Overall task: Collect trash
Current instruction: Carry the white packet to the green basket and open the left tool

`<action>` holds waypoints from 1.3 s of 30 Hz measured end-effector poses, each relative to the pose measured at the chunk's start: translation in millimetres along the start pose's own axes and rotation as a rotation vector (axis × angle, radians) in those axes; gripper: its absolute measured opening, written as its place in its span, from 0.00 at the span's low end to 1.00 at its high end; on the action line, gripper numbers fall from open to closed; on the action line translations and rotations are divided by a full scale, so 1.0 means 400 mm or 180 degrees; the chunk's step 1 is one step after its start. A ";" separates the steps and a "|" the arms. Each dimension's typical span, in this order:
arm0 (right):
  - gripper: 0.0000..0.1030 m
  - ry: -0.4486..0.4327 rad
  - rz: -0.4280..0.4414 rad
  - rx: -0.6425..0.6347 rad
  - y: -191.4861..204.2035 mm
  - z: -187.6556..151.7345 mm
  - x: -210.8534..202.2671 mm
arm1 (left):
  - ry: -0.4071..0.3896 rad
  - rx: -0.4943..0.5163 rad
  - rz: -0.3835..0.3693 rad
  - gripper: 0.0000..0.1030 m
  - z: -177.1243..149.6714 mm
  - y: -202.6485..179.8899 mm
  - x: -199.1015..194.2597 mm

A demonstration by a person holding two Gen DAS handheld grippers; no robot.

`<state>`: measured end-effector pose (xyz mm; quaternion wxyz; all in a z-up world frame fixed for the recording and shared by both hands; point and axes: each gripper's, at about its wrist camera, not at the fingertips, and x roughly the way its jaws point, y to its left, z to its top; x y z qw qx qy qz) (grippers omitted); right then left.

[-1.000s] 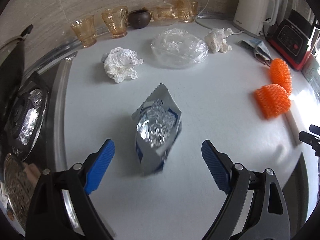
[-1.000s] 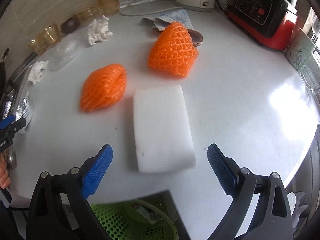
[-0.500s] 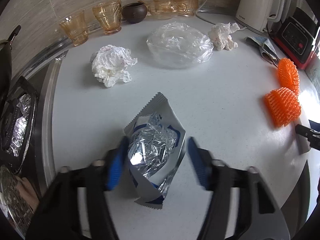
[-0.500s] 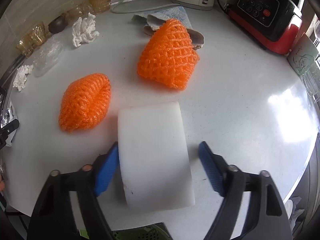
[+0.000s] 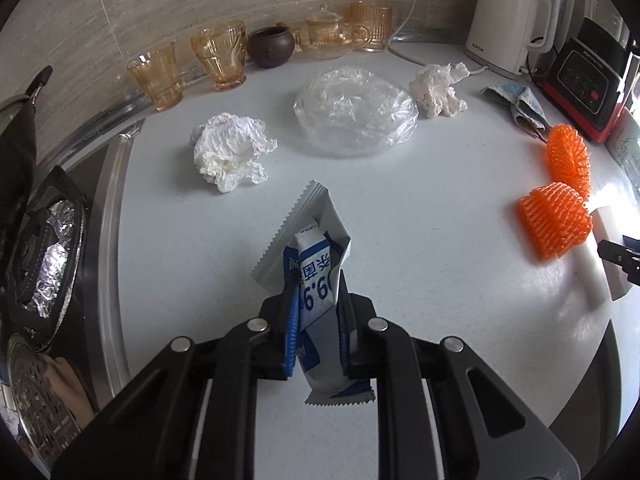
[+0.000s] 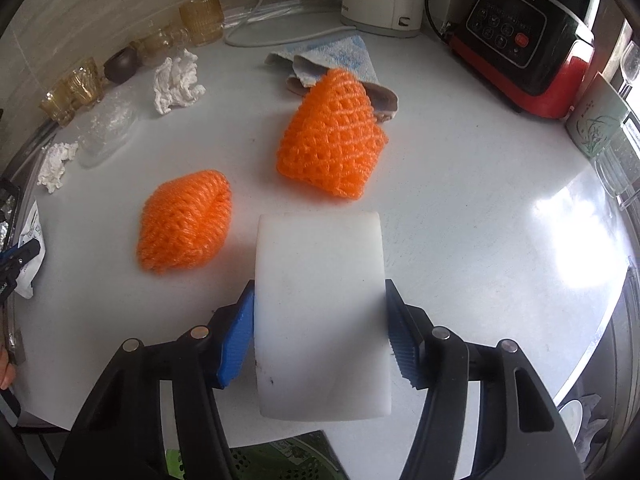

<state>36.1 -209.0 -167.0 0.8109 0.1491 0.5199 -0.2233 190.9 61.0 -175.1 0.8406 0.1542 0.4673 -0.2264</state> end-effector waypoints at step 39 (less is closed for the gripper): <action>0.60 -0.0066 0.0594 -0.0443 -0.034 -0.465 -0.355 | 0.0661 0.0982 -0.1256 0.16 -0.446 -0.467 -0.271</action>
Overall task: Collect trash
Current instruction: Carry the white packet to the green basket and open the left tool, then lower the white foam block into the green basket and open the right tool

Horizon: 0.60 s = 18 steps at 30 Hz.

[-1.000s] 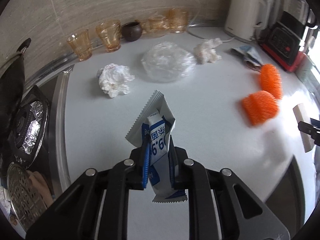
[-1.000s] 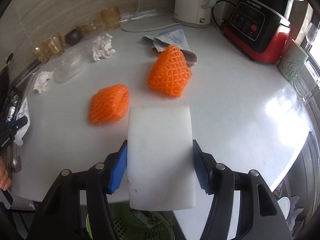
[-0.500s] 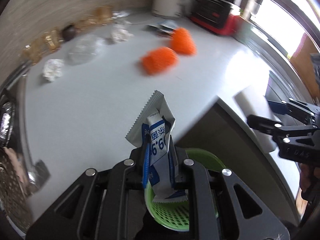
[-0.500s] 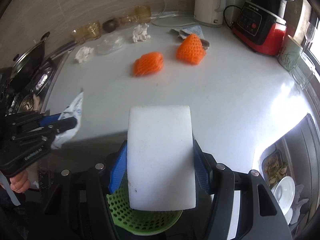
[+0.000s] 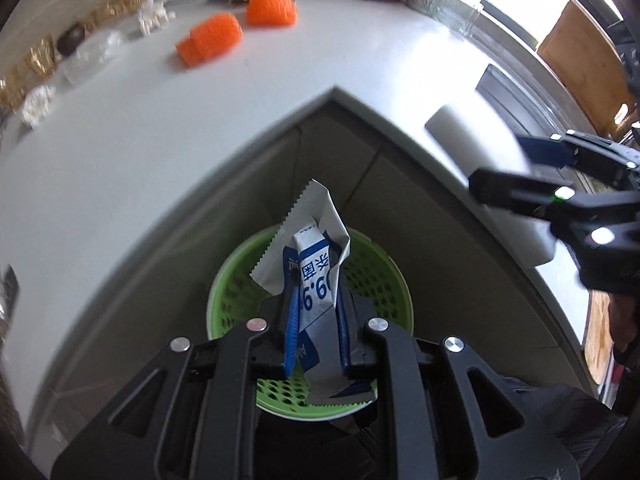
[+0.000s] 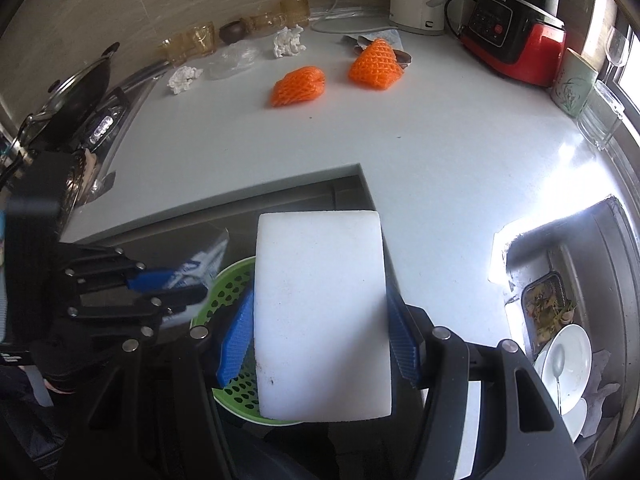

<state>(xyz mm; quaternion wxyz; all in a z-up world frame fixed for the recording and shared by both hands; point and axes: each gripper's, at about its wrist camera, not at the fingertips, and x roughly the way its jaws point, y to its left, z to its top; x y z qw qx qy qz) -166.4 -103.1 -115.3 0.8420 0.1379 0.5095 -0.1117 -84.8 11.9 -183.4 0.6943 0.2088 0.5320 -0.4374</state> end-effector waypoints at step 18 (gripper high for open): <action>0.60 0.0017 0.0215 -0.0188 -0.022 -0.019 0.001 | 0.0142 -0.0278 0.0139 0.62 -0.065 -0.044 0.040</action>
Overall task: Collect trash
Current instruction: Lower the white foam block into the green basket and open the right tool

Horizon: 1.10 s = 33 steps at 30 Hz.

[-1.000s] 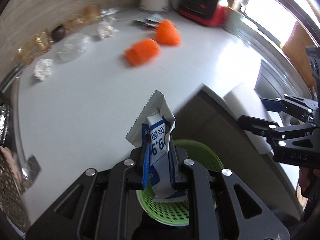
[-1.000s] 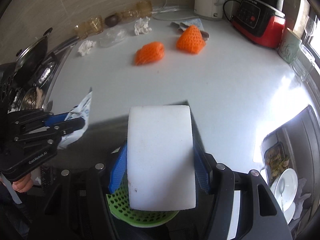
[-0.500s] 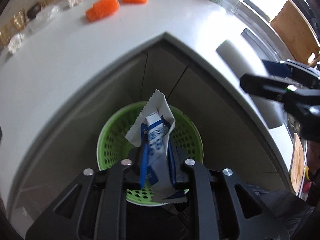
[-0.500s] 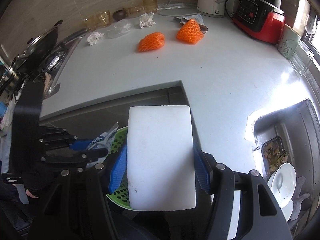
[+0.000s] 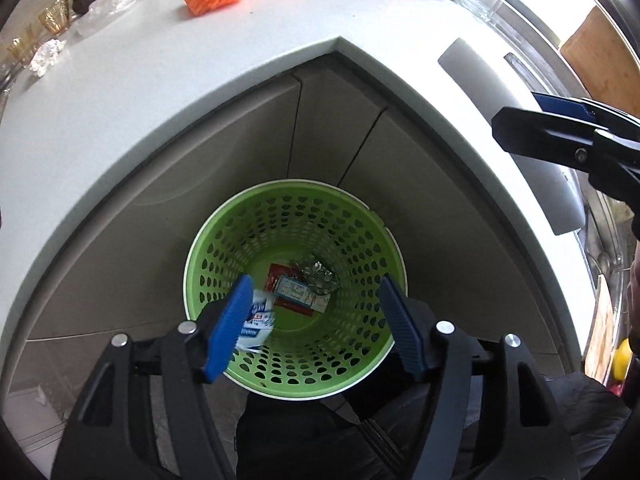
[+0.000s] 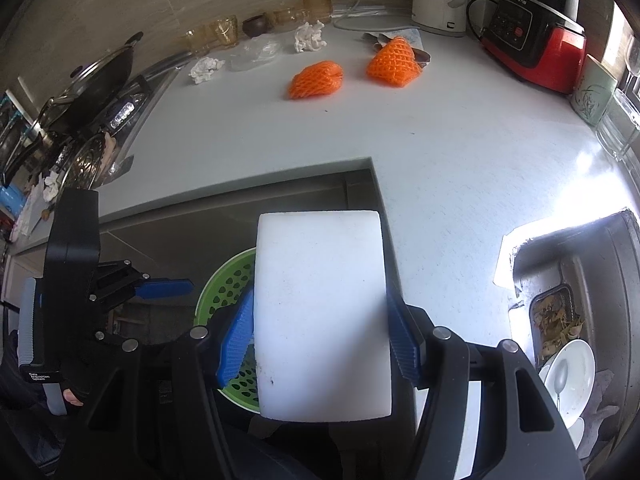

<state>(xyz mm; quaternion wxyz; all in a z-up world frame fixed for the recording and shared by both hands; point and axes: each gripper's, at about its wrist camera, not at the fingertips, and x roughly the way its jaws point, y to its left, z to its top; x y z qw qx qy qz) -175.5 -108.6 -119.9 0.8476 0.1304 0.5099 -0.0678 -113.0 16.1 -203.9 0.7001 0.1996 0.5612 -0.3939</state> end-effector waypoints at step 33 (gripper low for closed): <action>0.74 0.0438 -0.0085 -0.0239 0.130 -0.024 0.124 | -0.0568 -0.0456 0.0727 0.77 0.044 0.267 -0.191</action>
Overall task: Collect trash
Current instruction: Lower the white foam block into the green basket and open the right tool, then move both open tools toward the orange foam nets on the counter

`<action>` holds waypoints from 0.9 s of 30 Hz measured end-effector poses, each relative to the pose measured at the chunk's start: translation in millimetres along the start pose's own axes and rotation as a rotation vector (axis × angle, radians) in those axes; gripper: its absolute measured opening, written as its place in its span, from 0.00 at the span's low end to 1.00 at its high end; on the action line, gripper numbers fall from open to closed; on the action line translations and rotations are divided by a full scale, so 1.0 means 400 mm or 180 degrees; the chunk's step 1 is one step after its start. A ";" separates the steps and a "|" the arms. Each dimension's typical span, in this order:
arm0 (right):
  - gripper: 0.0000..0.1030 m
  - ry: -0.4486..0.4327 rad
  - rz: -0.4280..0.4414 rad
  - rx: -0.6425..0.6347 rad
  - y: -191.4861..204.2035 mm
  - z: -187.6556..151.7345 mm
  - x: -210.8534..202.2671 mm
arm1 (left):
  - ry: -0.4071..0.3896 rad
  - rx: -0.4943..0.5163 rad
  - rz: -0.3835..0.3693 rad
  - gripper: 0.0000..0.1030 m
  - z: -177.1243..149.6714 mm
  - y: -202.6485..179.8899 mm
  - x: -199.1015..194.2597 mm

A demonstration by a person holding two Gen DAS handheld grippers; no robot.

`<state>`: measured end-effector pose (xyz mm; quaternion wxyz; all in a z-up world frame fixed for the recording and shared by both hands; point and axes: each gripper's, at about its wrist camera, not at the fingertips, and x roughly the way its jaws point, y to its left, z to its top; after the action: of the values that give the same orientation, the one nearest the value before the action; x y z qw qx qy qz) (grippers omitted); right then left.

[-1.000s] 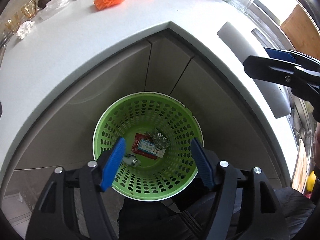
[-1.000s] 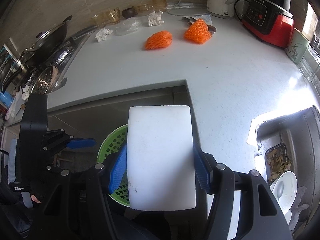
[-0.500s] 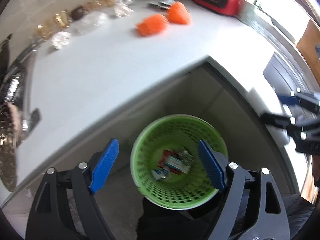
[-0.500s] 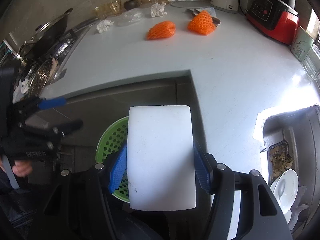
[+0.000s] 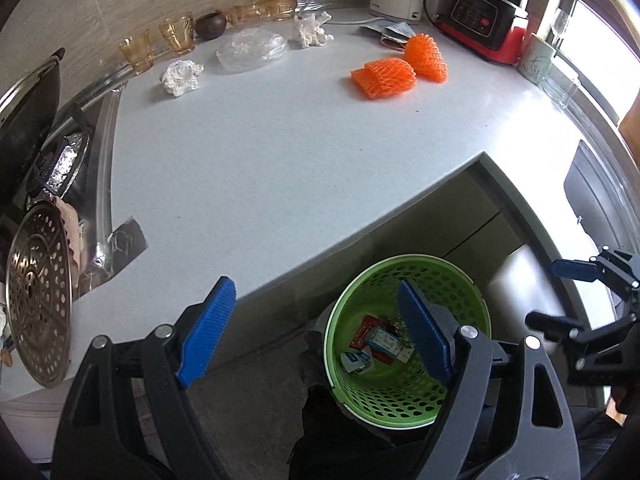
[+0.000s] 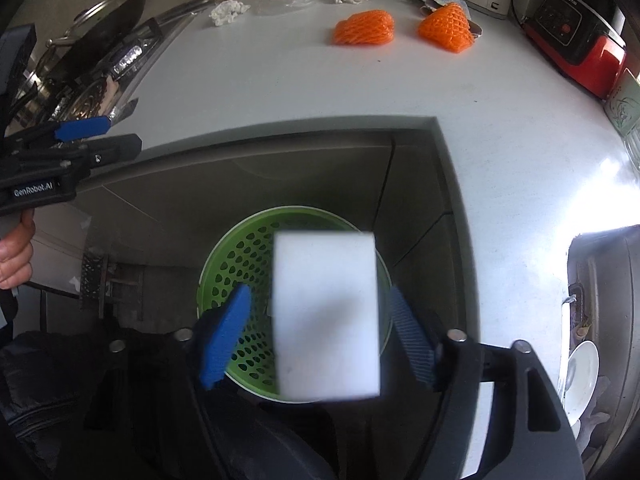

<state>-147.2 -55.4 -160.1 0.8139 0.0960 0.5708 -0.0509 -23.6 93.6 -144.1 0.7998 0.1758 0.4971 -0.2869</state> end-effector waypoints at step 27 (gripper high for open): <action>0.94 -0.0356 -0.0376 0.0483 -0.063 0.136 -0.027 | -0.0158 0.0101 -0.0340 0.85 0.176 0.000 0.038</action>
<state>-105.7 -91.9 -134.4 0.8304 0.1205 0.5237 -0.1472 30.5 49.5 -126.5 0.7926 0.1545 0.4811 -0.3413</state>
